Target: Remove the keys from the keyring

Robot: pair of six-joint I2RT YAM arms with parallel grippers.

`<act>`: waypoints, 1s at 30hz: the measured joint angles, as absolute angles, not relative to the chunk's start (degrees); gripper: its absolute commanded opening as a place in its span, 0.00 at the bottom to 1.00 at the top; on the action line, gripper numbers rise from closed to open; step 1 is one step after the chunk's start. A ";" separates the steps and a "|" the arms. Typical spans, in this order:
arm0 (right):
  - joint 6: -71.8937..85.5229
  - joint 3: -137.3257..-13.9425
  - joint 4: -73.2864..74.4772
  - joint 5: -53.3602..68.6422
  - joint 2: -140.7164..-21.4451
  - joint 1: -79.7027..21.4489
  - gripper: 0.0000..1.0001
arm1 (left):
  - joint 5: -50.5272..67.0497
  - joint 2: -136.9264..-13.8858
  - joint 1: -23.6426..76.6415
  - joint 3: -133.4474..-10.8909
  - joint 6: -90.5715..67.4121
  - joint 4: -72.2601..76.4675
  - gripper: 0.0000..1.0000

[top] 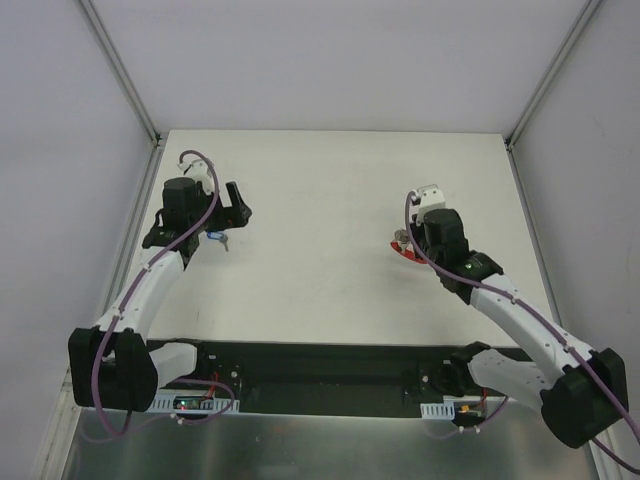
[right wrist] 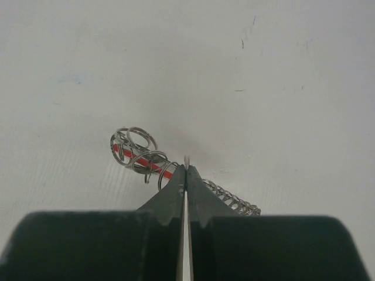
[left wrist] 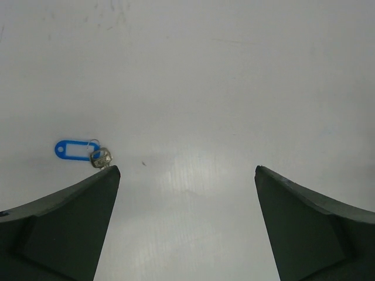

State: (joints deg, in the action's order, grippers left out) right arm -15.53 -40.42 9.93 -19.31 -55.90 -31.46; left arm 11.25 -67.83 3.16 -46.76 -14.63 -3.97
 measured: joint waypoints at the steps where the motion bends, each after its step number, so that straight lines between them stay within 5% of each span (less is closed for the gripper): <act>1: -14.85 -41.28 10.28 -18.33 -57.80 -29.91 0.01 | 12.47 -66.54 3.68 -46.68 -14.26 -3.90 0.99; 11: -9.98 -49.87 10.85 -7.16 -77.89 -19.42 0.06 | 18.28 -55.22 11.14 -40.75 -11.35 -3.36 0.99; 21: -8.49 -57.87 15.55 -5.52 -83.42 -18.92 0.64 | 21.19 -48.60 13.41 -39.72 -10.85 -2.46 0.99; 26: -8.84 -58.39 19.99 -5.28 -73.10 -19.97 0.81 | 22.48 -47.99 14.06 -38.68 -10.92 -2.28 0.99; 29: -7.77 -58.41 22.31 -4.12 -63.09 -21.63 1.00 | 23.99 -47.83 14.35 -39.11 -11.49 -2.35 0.99; 30: -7.16 -58.39 23.03 -3.20 -59.22 -22.02 0.96 | 24.64 -47.83 14.55 -39.59 -11.90 -2.46 0.99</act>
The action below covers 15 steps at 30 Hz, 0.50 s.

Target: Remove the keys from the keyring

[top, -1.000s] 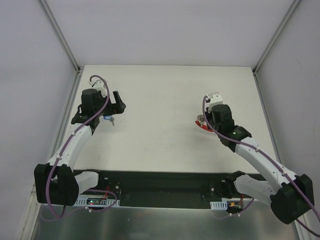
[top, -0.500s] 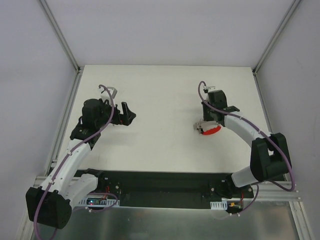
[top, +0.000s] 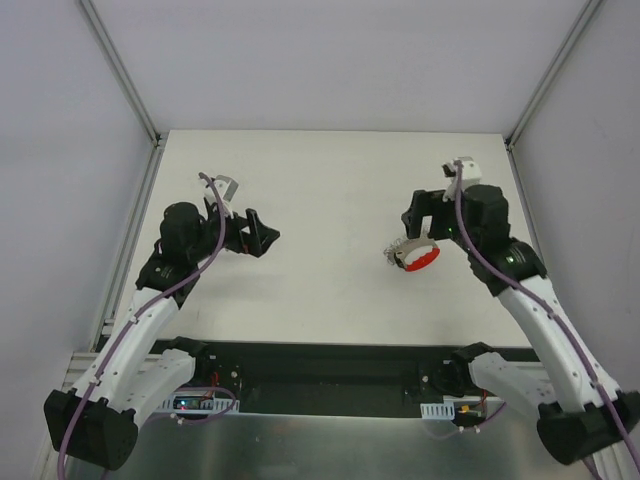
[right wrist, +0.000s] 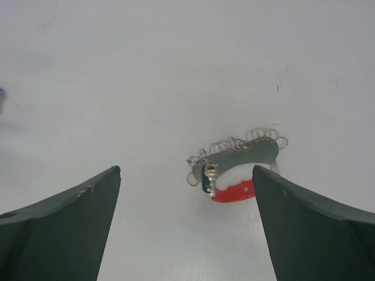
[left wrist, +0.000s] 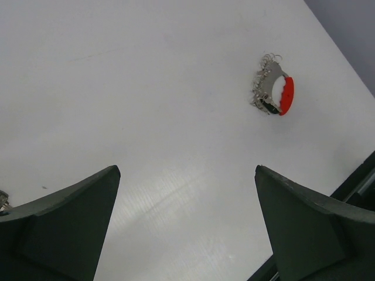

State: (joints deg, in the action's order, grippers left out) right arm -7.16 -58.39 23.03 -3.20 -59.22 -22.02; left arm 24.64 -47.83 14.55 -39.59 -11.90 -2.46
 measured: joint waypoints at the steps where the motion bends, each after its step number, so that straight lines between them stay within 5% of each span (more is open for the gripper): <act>1: -6.44 -58.37 23.49 -2.13 -55.29 -22.26 0.96 | 25.34 -47.83 14.68 -40.27 -12.58 -2.50 0.99; 7: 0.60 -55.79 25.12 1.08 -36.88 -22.92 0.96 | 29.10 -47.20 14.70 -45.63 -15.40 -1.58 0.99; 15: 6.02 -55.79 35.57 0.97 -35.73 -23.05 0.96 | 29.80 -40.47 14.70 -46.09 -16.27 1.08 0.99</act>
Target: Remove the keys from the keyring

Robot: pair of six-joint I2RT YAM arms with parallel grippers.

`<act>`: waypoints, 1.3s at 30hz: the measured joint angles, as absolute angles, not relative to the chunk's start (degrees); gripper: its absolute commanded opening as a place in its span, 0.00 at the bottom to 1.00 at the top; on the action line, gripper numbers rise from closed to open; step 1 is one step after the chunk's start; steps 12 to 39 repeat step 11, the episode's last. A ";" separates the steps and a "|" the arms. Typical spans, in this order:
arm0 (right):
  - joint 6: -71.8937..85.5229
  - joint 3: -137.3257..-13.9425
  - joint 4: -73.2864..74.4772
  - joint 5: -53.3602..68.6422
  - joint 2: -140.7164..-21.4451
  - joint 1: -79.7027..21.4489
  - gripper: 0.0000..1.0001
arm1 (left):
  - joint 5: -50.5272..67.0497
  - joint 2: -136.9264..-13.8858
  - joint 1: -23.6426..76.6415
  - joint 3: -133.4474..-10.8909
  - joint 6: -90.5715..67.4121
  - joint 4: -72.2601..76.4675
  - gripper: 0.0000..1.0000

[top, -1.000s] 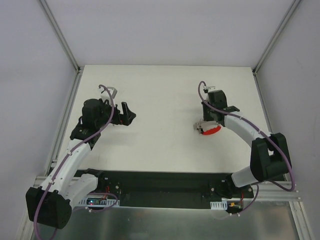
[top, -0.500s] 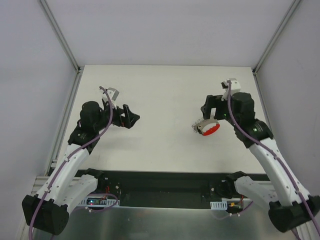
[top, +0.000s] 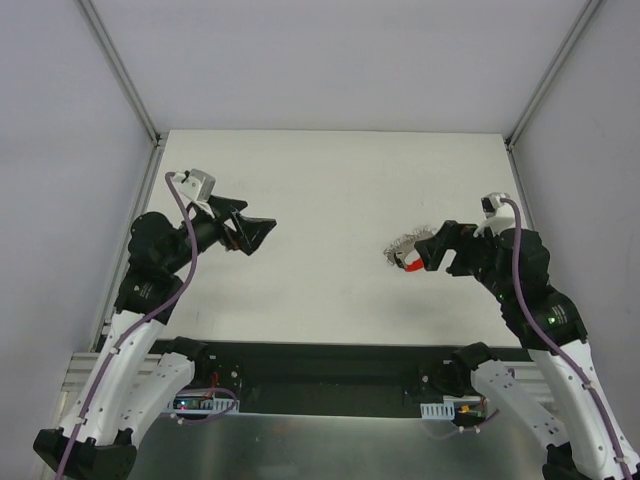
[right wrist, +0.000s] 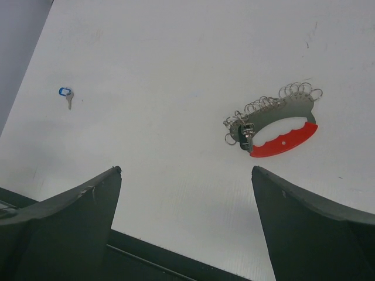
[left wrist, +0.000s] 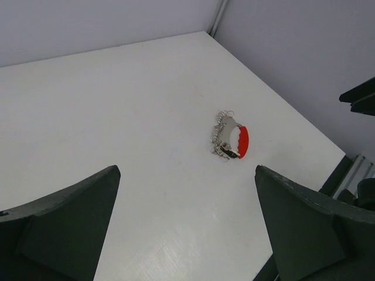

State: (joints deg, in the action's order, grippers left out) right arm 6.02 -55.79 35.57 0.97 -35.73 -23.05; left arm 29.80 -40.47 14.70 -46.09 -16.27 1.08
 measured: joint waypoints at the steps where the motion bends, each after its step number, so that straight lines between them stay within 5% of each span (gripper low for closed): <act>1: 5.93 -55.79 36.27 0.97 -35.18 -23.07 0.96 | 29.76 -39.57 14.70 -45.58 -16.36 1.37 0.99; 39: 4.40 -56.69 37.60 0.73 -31.24 -23.09 0.96 | 29.43 -36.58 14.70 -42.19 -17.28 1.56 0.99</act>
